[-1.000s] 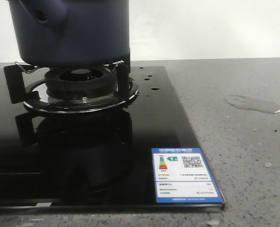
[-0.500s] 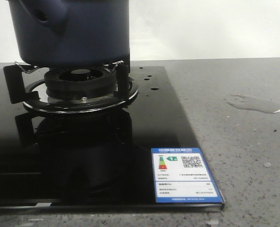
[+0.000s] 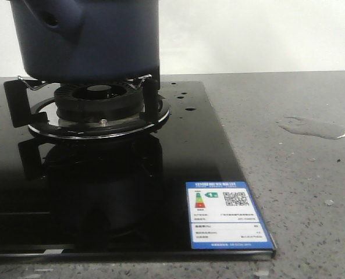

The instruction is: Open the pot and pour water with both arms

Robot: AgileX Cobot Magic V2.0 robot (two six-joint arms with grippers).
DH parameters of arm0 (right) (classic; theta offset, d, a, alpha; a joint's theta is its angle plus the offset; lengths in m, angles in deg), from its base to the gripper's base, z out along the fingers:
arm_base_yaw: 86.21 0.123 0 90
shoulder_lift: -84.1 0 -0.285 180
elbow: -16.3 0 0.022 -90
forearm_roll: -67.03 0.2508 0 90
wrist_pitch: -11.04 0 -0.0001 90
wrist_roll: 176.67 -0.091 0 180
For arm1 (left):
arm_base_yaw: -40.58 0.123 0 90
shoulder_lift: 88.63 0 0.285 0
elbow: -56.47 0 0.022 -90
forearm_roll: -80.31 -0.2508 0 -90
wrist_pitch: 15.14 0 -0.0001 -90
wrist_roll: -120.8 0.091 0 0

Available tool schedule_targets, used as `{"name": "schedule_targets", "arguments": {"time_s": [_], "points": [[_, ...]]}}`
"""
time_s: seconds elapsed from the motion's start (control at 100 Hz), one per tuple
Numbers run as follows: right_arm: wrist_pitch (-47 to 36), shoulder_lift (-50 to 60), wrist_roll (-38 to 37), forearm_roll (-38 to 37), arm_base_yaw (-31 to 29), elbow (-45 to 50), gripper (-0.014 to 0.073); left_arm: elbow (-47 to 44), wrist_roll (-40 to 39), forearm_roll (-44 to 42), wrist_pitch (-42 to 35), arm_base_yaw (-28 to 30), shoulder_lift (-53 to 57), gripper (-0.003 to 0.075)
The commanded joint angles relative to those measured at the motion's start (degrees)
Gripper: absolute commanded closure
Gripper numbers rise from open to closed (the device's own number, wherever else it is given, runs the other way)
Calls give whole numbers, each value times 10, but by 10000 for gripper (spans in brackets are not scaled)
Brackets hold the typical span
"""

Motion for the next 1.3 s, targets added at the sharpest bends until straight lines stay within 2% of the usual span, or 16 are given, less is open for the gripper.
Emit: {"name": "schedule_targets", "arguments": {"time_s": [0.0, 0.34, 0.72, 1.29], "points": [[-67, 26, 5, -50, 6, -22, 347, 19, -5, 44, -24, 1, 6, 406], [-76, 23, 5, -129, 6, -22, 347, 19, -5, 41, -24, -2, 6, 406], [-130, 6, 5, -213, 6, -22, 347, 19, -6, 41, -23, -2, 6, 406], [-112, 2, 5, -217, 6, -22, 347, 19, -6, 41, -19, -6, 6, 406]]}}
